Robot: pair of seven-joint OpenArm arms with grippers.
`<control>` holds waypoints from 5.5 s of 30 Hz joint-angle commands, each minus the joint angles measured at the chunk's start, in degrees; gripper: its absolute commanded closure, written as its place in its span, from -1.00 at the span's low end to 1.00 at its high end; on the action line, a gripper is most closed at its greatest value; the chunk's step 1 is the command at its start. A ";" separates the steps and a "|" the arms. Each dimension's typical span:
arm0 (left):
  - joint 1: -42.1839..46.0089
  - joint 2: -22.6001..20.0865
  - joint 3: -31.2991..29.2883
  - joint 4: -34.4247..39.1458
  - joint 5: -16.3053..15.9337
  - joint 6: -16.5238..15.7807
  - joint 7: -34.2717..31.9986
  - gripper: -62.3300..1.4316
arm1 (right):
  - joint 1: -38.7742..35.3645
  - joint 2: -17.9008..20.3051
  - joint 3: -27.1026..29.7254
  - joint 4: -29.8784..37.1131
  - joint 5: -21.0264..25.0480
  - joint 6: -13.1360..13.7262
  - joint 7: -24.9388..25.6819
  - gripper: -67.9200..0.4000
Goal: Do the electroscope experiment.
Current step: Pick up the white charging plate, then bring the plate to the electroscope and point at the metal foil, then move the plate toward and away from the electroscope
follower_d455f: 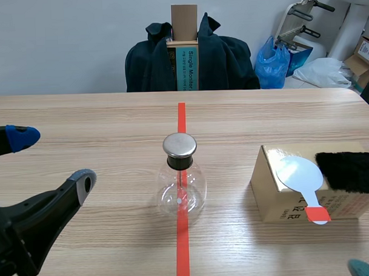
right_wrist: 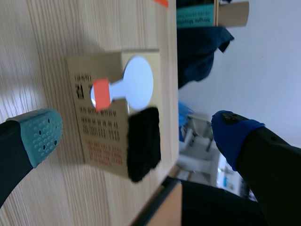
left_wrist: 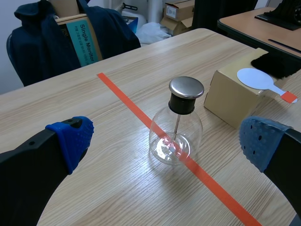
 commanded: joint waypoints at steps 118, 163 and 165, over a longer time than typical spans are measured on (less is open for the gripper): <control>-33.86 -1.88 22.23 -38.88 10.25 -12.61 -6.29 0.87 | 31.78 3.13 1.29 2.01 17.84 -29.75 -0.35 0.96; -43.82 7.61 31.71 -51.60 16.48 -5.95 -8.39 0.87 | 47.80 -9.90 -32.85 -30.73 -15.67 -29.75 -6.69 0.96; -43.82 7.61 31.71 -51.60 16.48 -5.95 -8.39 0.87 | 47.80 -9.90 -32.85 -30.73 -15.69 -29.75 -4.50 0.96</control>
